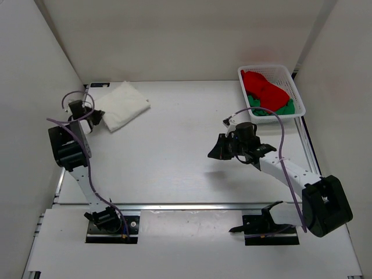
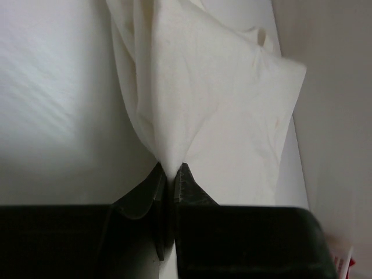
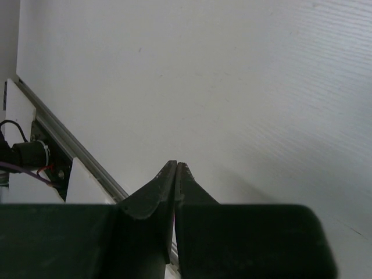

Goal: Fold and stack the t-shirts
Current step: Put the neatly folded tshirt into the corner of the board with the left arm

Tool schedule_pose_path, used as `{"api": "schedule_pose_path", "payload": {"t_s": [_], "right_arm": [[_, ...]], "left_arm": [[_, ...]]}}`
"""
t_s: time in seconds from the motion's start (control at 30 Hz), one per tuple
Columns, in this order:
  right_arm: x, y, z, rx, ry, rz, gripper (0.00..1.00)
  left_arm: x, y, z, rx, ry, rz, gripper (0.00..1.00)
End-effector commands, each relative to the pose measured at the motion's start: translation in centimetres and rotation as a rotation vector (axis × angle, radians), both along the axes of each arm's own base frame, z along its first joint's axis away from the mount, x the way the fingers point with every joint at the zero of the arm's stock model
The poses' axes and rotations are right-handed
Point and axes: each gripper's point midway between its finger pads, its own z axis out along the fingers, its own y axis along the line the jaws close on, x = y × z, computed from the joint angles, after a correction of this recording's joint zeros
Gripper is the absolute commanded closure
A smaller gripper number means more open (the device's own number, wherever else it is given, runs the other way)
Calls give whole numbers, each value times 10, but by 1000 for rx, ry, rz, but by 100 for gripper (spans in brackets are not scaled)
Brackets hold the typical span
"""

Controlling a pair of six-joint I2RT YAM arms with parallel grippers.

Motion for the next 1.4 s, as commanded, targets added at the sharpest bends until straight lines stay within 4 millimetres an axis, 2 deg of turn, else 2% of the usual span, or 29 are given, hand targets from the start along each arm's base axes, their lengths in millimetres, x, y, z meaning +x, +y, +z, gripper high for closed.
{"api": "schedule_pose_path", "payload": {"t_s": [0.0,0.1,0.17,0.2,0.23,0.3,0.33,0.37,0.4,0.5,0.53,0.6,0.7,0.83,0.93,0.97,1.0,1.03,1.07,1.1,1.13,1.2,1.23,1.27,1.3,1.33,1.37], "right_arm": [[-2,16,14,36,-55,68,100],[-10,24,11,43,-39,104,100],[-10,26,8,58,-22,119,100],[-10,25,9,64,-14,112,99],[-13,26,4,56,-6,125,100],[-16,28,7,45,-26,130,100],[-16,28,8,44,-29,130,100],[-18,28,7,42,-24,133,100],[-21,28,4,37,-16,141,100],[-24,27,1,44,7,139,100],[-23,25,-2,36,8,138,100],[-25,26,-6,37,20,148,100],[-25,27,-8,38,28,158,100],[-26,29,-13,63,68,173,100],[-25,26,-16,50,67,167,100],[-27,25,-20,44,79,168,100],[-26,25,-17,42,73,157,100],[-24,23,-17,35,62,150,100],[-24,24,-16,35,53,152,100],[-23,22,-16,33,55,137,94],[-22,22,-14,33,50,133,87],[-20,23,-10,30,41,118,72],[-18,21,-9,16,22,108,58],[-14,18,-7,7,3,85,40],[-12,17,-7,-2,-1,66,31],[-4,12,0,-3,-30,34,19],[3,9,3,-11,-58,1,12]], "left_arm": [[-13,33,30,-33,-67,112,100],[-42,57,21,-35,-59,226,100],[-66,61,5,-50,-30,287,100],[-67,64,6,-58,-42,311,100],[-73,62,-1,-79,-34,333,100],[-83,63,-15,-99,-3,399,100],[-81,66,-10,-117,-30,436,100],[-79,60,-15,-128,-24,434,100],[-75,66,-18,-138,-25,478,100],[-50,66,-14,-172,-66,497,100],[-48,69,-15,-187,-71,516,100],[-30,75,-5,-201,-112,531,100],[-15,87,11,-195,-164,559,100],[-10,95,21,-205,-207,594,99],[-21,106,24,-199,-222,628,93],[-24,110,26,-192,-230,630,85],[-29,112,26,-177,-228,636,67],[-31,109,31,-174,-243,618,57],[-32,109,32,-158,-246,601,36],[-31,105,39,-147,-254,576,12],[-35,99,40,-143,-244,565,1],[-41,87,44,-121,-247,529,1],[-45,77,45,-123,-240,504,2],[-50,66,47,-122,-237,469,1],[-53,59,48,-108,-235,446,2],[-63,48,47,-99,-218,428,1],[-71,37,52,-91,-214,414,2]]}}
